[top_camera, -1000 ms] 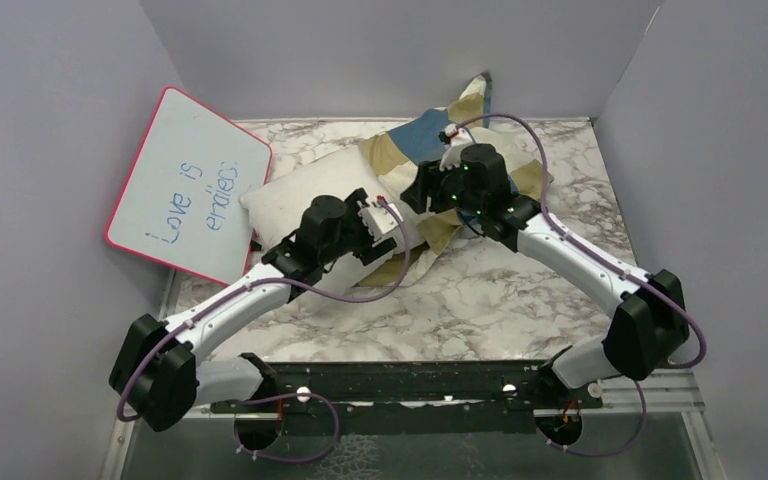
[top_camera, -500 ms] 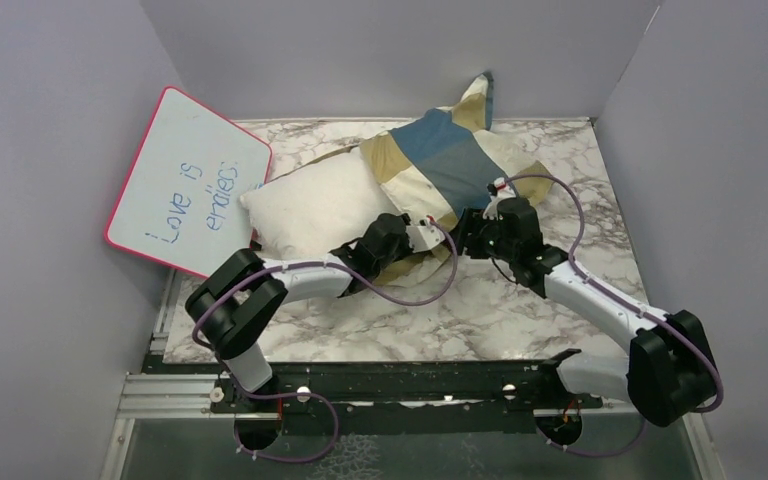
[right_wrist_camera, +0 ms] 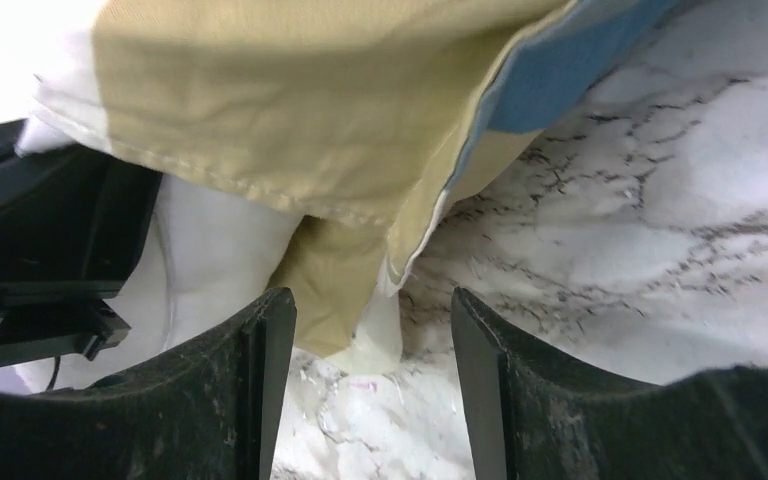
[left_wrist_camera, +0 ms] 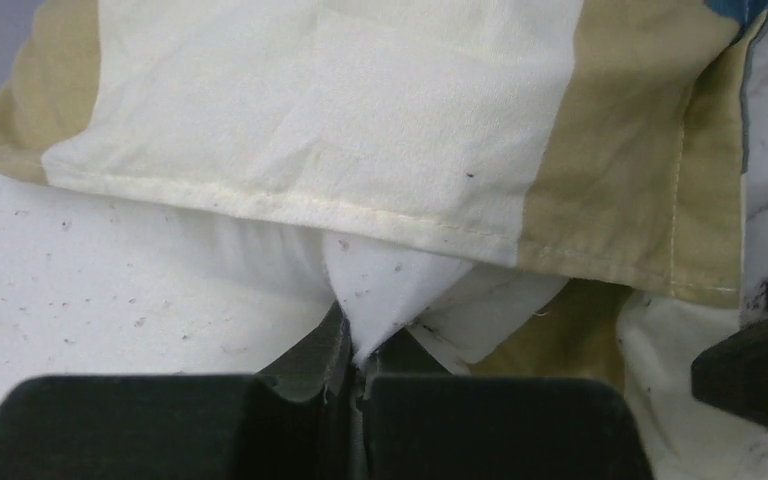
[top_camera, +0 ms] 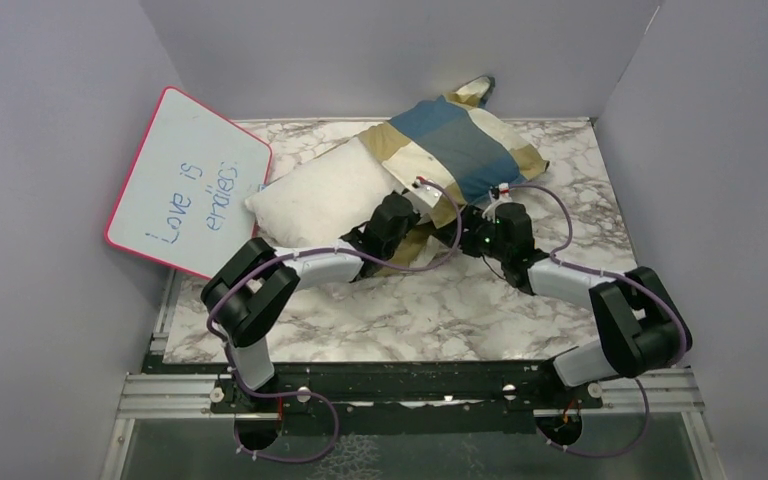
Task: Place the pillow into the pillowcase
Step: Stuff the pillow into the pillowcase.
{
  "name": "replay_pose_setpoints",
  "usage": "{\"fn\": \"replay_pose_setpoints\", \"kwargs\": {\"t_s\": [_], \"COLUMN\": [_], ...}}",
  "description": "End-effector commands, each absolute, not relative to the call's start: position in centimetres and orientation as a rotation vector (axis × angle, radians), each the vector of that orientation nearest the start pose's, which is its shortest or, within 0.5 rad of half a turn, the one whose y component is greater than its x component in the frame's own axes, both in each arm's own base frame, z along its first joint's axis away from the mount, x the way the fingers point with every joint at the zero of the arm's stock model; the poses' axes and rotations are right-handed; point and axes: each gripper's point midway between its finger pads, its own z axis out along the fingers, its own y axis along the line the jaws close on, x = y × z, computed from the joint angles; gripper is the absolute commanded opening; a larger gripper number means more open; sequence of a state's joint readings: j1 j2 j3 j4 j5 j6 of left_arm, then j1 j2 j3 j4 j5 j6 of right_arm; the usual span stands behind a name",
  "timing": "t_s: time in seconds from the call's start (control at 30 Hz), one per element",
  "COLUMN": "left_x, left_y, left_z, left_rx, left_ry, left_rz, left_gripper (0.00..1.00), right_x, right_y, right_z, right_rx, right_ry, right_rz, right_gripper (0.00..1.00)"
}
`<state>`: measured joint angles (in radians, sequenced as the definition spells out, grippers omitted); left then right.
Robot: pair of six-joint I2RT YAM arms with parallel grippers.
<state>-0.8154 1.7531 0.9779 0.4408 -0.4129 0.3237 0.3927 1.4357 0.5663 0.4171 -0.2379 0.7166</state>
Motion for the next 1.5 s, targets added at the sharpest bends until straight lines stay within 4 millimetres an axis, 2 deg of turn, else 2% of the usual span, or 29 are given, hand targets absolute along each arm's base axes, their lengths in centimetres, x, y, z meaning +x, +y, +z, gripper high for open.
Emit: {"fn": "replay_pose_setpoints", "kwargs": {"t_s": [0.0,0.07,0.17,0.23,0.27,0.3,0.33,0.53,0.67,0.77,0.97,1.03,1.1,1.17,1.2,1.3,1.33,1.37,1.4,1.47], "left_x": [41.9,42.4,43.2,43.8,44.0,44.4,44.7,46.5,47.3,47.6,47.9,47.6,46.8,45.7,44.9,41.9,40.9,39.8,39.0,37.3], "left_y": [-32.5,-33.1,-33.3,-33.4,-33.4,-33.4,-33.4,-33.0,-32.6,-32.1,-31.8,-32.0,-32.1,-32.7,-33.3,-34.5,-34.4,-33.9,-33.3,-32.3], "left_z": [17.9,18.6,19.0,19.1,19.1,19.0,19.1,18.4,17.9,17.4,15.4,14.2,13.5,13.7,14.3,16.0,16.4,17.9,18.2,19.1], "left_rx": [0.506,0.459,0.378,0.325,0.279,0.246,0.213,0.041,-0.033,-0.081,-0.196,-0.205,-0.196,-0.161,-0.116,0.046,0.089,0.110,0.123,0.158], "left_ry": [1.654,1.653,1.661,1.664,1.671,1.675,1.675,1.681,1.683,1.684,1.696,1.718,1.742,1.767,1.778,1.814,1.830,1.831,1.857,1.917], "left_rz": [-0.133,-0.167,-0.182,-0.184,-0.196,-0.198,-0.201,-0.153,-0.115,-0.088,-0.087,-0.099,-0.136,-0.224,-0.283,-0.438,-0.464,-0.489,-0.487,-0.499], "left_gripper": [0.00,0.00,0.00,0.00,0.00,0.00,0.00,0.00,0.00,0.00,0.00,0.00,0.00,0.00,0.03,0.35,0.46,0.53,0.59,0.65], "right_x": [34.3,34.4,34.7,34.6,34.6,34.5,34.4,31.3,28.2,26.1,23.9,24.0,24.9,26.2,26.8,27.8,28.0,28.0,27.9,27.8], "right_y": [23.0,23.6,24.0,24.3,24.5,24.6,24.9,26.6,27.3,27.4,28.5,28.3,27.9,27.5,27.3,26.7,26.3,25.9,25.4,24.1], "right_z": [10.5,10.2,10.4,10.6,11.0,11.5,12.1,16.3,17.0,15.6,10.2,8.9,8.8,9.1,9.3,9.9,9.9,9.7,9.7,9.6], "right_rx": [0.162,0.126,0.142,0.140,0.132,0.112,0.086,-0.099,-0.181,-0.201,-0.220,-0.188,-0.134,-0.101,-0.088,-0.075,-0.068,-0.067,-0.073,-0.068], "right_ry": [2.037,2.030,2.005,1.985,1.973,1.954,1.928,1.831,1.822,1.850,1.960,1.987,1.980,1.996,2.007,2.033,2.044,2.065,2.083,2.128], "right_rz": [1.065,1.096,1.134,1.168,1.179,1.190,1.205,1.293,1.317,1.321,1.315,1.297,1.255,1.180,1.142,1.049,1.018,0.983,0.944,0.851], "right_gripper": [0.62,0.59,0.48,0.29,0.13,0.02,0.01,0.00,0.00,0.00,0.00,0.00,0.00,0.00,0.01,0.14,0.20,0.25,0.30,0.36]}}
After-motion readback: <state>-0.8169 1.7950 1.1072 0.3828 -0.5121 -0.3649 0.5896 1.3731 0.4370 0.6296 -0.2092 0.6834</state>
